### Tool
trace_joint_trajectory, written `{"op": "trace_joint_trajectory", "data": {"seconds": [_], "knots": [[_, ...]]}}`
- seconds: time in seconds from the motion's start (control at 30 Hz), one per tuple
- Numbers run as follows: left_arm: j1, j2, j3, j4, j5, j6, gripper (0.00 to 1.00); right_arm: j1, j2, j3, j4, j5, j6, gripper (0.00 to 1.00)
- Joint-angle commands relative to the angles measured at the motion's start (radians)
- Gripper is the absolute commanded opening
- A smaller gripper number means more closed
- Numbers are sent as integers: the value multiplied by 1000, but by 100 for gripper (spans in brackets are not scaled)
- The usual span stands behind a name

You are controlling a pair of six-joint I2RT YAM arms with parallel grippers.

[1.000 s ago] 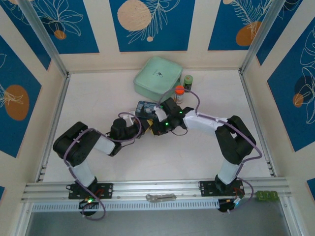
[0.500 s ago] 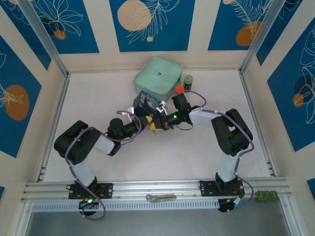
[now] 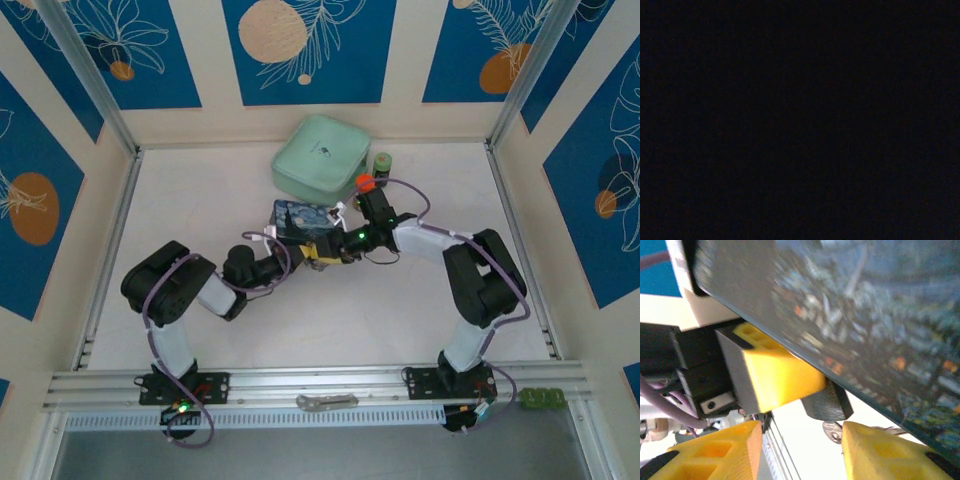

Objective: Unlock the padlock with the key

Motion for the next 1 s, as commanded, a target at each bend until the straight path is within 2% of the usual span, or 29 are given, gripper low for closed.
{"op": "trace_joint_trajectory", "data": {"seconds": [0.0,0.1,0.23,0.47,0.57,0.73,0.77,0.87,0.97], "knots": [[-22,18,-14,40,41,5,0,-13,-100,-23,-28,102,-8,49],[-22,42,-31,40,7,3,0,-13,-165,-44,-71,216,-8,56],[-26,88,-68,40,-59,-5,0,2,-216,-48,-117,360,-13,57],[-35,140,-91,40,-123,-31,0,60,-231,-28,-143,482,-21,57],[-37,133,-106,40,-134,-30,11,92,-235,-15,-163,542,-37,56],[-34,109,-163,40,-175,-41,65,135,-251,-2,-192,634,-56,57],[-32,101,-177,40,-185,-41,70,142,-258,-1,-196,650,-59,57],[-26,74,-208,40,-213,-42,77,151,-270,6,-204,674,-65,57],[-20,58,-213,40,-220,-43,78,160,-275,13,-207,686,-68,57]]}}
